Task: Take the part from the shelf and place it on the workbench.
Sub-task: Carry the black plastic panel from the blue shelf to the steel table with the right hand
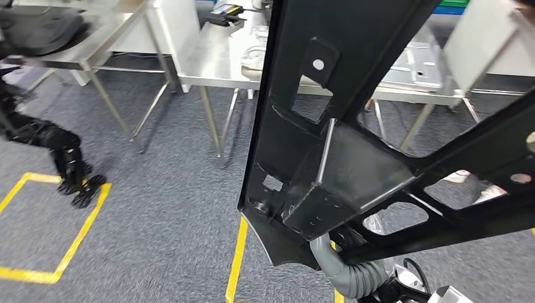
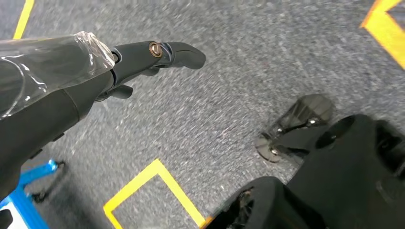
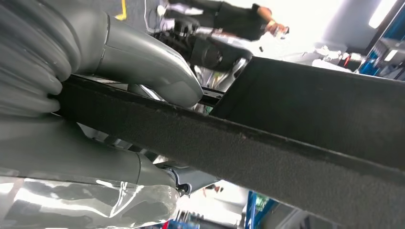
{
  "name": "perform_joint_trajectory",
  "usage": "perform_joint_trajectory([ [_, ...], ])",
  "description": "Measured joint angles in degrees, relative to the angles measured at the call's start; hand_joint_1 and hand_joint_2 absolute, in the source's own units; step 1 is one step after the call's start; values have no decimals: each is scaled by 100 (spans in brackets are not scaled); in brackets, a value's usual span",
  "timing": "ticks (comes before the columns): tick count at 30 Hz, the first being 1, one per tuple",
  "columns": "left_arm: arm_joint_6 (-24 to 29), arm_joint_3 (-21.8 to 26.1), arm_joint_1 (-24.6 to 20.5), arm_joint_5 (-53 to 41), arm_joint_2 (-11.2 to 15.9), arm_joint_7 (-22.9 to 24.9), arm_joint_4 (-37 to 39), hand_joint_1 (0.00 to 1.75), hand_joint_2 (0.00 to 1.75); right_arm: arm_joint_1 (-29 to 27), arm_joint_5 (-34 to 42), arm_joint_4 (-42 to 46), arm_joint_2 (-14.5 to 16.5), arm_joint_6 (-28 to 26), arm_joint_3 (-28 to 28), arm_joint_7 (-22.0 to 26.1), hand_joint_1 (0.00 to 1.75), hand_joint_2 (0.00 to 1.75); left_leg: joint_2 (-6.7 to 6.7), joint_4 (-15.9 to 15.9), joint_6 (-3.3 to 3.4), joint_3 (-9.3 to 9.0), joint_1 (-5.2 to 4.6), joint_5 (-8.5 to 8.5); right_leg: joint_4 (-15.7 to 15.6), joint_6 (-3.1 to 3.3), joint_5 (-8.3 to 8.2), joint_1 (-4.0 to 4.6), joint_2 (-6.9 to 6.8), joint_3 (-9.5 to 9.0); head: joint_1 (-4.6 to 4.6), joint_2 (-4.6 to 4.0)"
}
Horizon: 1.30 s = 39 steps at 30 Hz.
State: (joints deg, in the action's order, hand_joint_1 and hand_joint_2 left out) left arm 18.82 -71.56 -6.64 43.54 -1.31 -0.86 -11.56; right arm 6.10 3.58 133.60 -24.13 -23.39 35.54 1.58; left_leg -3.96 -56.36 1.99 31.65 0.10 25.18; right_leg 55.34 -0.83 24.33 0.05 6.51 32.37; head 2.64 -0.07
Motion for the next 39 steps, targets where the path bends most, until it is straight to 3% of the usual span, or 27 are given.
perform_joint_trajectory([
  [1,-1,0,-2,1,-4,-7,0,0,175,-2,2,0,0,-1,0,1,175,175,-40,99,28,-38,-8,-7,0,-28,-2,-3,60,17,0,0],
  [3,0,0,-10,3,-22,-18,-1,0,175,-9,4,1,-2,-1,-1,2,175,175,72,133,81,-72,-17,-17,2,-91,-7,-17,143,52,-1,0],
  [5,8,0,-16,2,-40,-22,-2,0,175,-5,5,1,-7,-2,-3,5,175,175,198,171,145,-107,-3,-43,197,-151,121,-12,-91,149,9,0],
  [7,17,0,-2,3,-43,-23,-2,0,175,6,-1,0,-11,-4,-7,9,175,175,323,187,183,-114,2,-45,839,-214,475,-22,-454,456,22,0],
  [9,21,0,15,4,-42,-22,0,0,175,5,-42,-2,-12,-22,-9,17,175,175,439,186,189,-110,0,-32,1577,-272,767,-60,-574,828,24,0],
  [10,21,0,18,4,-41,-21,1,0,175,3,-74,-3,-12,-36,-10,21,175,175,485,184,183,-111,3,-25,1708,-294,767,-78,-589,896,23,0],
  [11,22,0,17,5,-41,-19,3,0,175,1,-109,-4,-13,-49,-11,23,175,175,525,183,171,-119,10,-16,1593,-311,654,-98,-602,837,24,0],
  [13,22,0,14,9,-40,-8,4,0,175,2,-161,-5,-13,-61,-15,20,175,175,567,180,131,-153,22,10,788,-333,278,-129,-670,406,24,0],
  [15,22,0,10,17,-32,6,5,0,175,5,-195,-5,-12,-64,-17,7,175,175,581,173,69,-182,4,44,137,-292,74,-117,-722,53,20,0],
  [18,26,1,5,30,-19,16,7,0,175,3,-234,-6,-11,-74,-17,-16,175,175,588,184,-34,-200,-4,63,24,-153,69,-79,-691,4,15,0],
  [20,27,2,1,34,-13,16,7,0,175,7,-246,-6,-12,-79,-17,-21,175,175,550,40,-100,-141,22,167,12,-74,60,-85,-671,-6,9,0],
  [21,27,2,-1,37,-10,16,7,0,175,10,-252,-5,-12,-79,-17,-24,175,175,514,-211,-126,-24,28,308,6,-41,56,-95,-662,-11,3,0],
  [23,28,3,-1,49,-7,16,7,0,175,11,-269,-7,-11,-81,-17,-31,175,175,454,-1034,-155,383,27,668,5,9,67,-90,-642,-14,-10,0],
  [25,29,4,0,62,-6,16,8,0,175,9,-285,-8,-11,-83,-15,-43,175,175,441,-1624,-156,707,21,804,5,34,81,-64,-610,-25,-13,0],
  [26,28,4,0,66,-7,16,8,0,175,8,-291,-8,-11,-84,-14,-48,175,175,439,-1587,-134,717,16,705,5,38,91,-49,-588,-40,-14,0],
  [27,28,4,1,67,-7,16,8,0,175,9,-298,-8,-11,-85,-14,-52,175,175,433,-1300,-96,606,6,515,5,35,101,-35,-564,-60,-15,0],
  [29,28,4,1,67,-7,16,8,0,175,9,-317,-8,-11,-93,-13,-55,175,175,396,-434,23,231,-43,118,7,18,129,-4,-521,-99,-15,0],
  [30,28,4,0,67,-8,16,8,0,175,10,-329,-8,-11,-97,-13,-57,175,175,387,-113,67,92,-65,16,8,1,146,8,-505,-109,-13,0],
  [32,27,4,-2,69,-10,16,7,0,175,7,-350,-8,-11,-102,-13,-61,175,175,392,124,123,-3,-95,4,34,-49,155,26,-487,-117,-11,0],
  [35,26,3,-1,69,-26,16,7,0,175,3,-360,-8,-10,-106,-13,-63,175,175,403,160,194,-87,-72,8,183,-125,183,17,-510,-103,-9,0],
  [39,26,4,-7,69,-33,16,7,0,175,10,-363,-8,-9,-110,-13,-61,175,175,405,169,223,-139,-56,8,343,-159,297,8,-551,-38,-5,0],
])
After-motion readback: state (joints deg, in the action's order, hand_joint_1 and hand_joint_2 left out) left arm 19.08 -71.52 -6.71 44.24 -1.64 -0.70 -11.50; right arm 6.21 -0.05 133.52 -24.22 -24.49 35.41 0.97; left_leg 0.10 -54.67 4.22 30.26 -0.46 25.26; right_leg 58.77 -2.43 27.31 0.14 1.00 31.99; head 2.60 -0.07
